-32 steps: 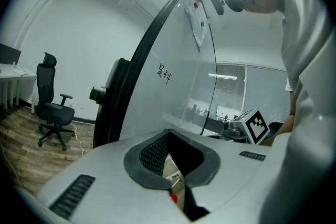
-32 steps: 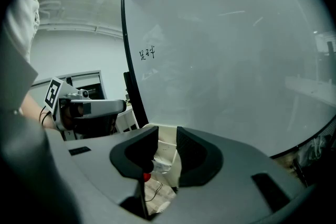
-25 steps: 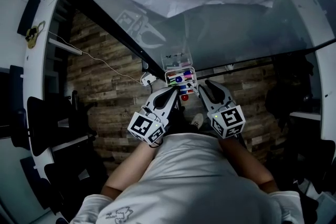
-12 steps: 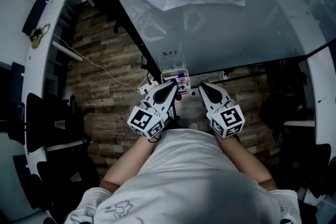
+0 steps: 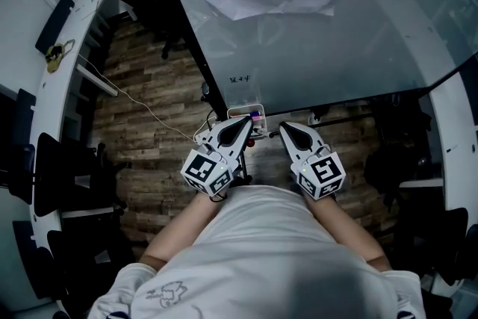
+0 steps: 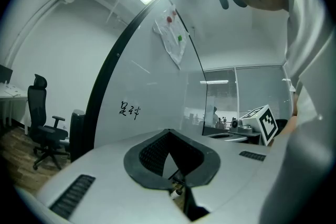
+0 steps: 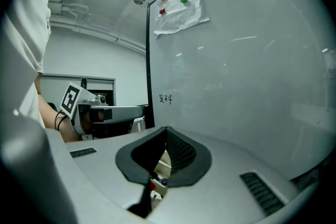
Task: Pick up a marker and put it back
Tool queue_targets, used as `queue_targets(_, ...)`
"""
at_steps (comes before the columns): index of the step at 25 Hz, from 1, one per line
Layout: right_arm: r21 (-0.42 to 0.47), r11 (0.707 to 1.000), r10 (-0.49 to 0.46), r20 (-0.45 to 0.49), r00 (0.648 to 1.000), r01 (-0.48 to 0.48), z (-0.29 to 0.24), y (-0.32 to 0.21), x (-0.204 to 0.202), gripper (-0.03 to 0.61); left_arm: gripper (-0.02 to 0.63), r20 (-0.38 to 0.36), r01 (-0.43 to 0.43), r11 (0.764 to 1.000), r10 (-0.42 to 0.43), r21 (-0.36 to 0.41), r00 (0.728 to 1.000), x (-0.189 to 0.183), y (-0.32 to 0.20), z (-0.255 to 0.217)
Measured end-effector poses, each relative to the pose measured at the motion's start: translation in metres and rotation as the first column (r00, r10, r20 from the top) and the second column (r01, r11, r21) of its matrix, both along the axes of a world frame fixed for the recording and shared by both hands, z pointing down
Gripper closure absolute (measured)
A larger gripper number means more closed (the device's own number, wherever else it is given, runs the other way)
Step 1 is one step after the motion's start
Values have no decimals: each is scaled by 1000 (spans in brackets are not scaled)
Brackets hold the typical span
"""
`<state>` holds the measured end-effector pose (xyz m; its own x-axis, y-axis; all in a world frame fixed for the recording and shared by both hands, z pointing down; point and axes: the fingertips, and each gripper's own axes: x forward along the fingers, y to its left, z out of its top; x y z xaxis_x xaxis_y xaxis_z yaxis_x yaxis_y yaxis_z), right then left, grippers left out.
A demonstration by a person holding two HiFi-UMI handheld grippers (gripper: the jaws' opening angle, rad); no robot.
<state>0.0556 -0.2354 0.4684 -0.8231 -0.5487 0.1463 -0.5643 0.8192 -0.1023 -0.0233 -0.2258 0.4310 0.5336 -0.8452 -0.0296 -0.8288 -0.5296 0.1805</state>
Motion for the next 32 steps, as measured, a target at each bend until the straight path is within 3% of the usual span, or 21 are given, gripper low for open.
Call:
queue_targets(11,2,1000,19,25,1000,-19,-5,21,-17,568,609,8,-51,999,51,17,999,-9,20,-9)
queue_targets(15,2,997,72,26,997,-72,-8,37,-25,568,609,5,-101,995,101,17,995,-17,37,-13)
queue_targets(32,20,978,206,66,976,-208,-18,169,-115,568,609,15,-259,966,259,5,966,-98,158,-11)
